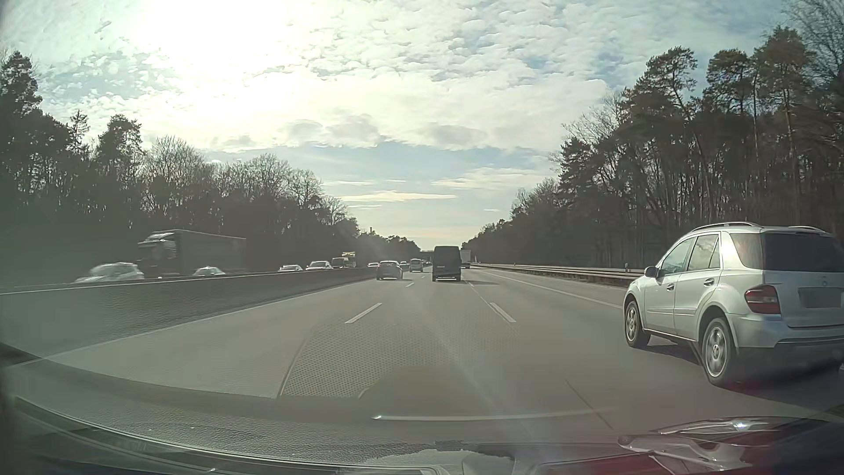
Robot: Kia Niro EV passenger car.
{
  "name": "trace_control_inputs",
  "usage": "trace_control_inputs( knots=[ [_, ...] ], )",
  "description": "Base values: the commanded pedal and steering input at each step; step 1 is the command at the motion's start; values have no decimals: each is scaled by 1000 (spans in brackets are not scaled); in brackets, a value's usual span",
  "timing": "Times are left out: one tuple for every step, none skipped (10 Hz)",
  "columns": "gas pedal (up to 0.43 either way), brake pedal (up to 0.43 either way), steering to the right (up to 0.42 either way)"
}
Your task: Follow the waypoints while adhering to traffic rules and regulations
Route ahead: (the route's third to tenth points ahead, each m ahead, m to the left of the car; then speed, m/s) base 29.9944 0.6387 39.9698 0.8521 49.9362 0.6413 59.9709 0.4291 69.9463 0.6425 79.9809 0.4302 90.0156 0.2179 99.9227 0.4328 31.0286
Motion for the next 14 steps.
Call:
trace_control_inputs(
  knots=[
    [177,0,-3],
    [177,0,-3],
    [177,0,-3],
    [177,0,-3],
    [177,0,-3],
    [177,0,-3],
    [177,0,-3],
    [177,0,-3],
    [177,0,-3],
    [177,0,-3],
    [177,0,-3],
    [177,0,-3],
    [177,0,-3],
    [177,0,-2]
  ],
)
